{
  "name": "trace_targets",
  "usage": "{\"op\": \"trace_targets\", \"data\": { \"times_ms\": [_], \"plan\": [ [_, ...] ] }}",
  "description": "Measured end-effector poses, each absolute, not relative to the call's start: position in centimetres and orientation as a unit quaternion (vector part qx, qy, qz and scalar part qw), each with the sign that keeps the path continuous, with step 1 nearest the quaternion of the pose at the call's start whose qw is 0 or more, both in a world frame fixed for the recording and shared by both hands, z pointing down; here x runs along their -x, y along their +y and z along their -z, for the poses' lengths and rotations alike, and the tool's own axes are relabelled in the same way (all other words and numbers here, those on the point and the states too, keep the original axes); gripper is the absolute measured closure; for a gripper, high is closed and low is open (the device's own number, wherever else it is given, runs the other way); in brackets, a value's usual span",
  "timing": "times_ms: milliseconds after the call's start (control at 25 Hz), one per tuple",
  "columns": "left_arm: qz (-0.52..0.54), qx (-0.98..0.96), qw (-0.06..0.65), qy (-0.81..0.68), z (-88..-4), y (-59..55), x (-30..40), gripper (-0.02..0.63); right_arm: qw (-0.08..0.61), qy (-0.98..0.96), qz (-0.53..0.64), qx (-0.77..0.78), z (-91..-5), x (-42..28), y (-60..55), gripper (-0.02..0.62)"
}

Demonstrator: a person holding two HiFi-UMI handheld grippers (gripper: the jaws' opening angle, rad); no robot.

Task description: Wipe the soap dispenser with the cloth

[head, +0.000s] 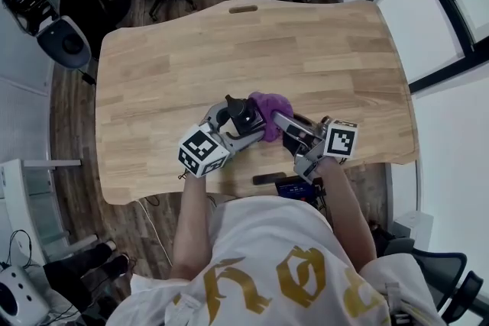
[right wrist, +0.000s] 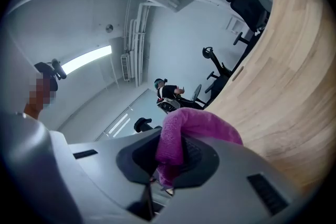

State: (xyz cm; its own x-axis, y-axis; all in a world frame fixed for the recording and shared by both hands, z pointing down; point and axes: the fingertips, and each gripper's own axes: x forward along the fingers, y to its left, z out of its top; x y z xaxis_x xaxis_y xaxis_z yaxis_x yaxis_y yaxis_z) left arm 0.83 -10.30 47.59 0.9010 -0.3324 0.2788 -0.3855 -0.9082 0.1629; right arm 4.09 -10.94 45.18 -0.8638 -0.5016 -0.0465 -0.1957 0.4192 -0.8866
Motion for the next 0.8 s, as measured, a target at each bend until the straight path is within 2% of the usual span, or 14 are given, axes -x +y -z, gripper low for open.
{"op": "trace_targets", "data": {
  "times_ms": [440,800],
  "plan": [
    [-0.080,-0.972,0.126,-0.182,-46.3,-10.3,-1.1,0.275,0.226,0.773,0.553,0.213,-46.8,-5.1,-12.2,0.555],
    [-0.056,-0.973,0.138,-0.174,-46.1,-10.2,-1.0,0.275,0.213,0.760,0.562,0.249,-48.8,-5.4,-12.7,0.555]
  ]
}}
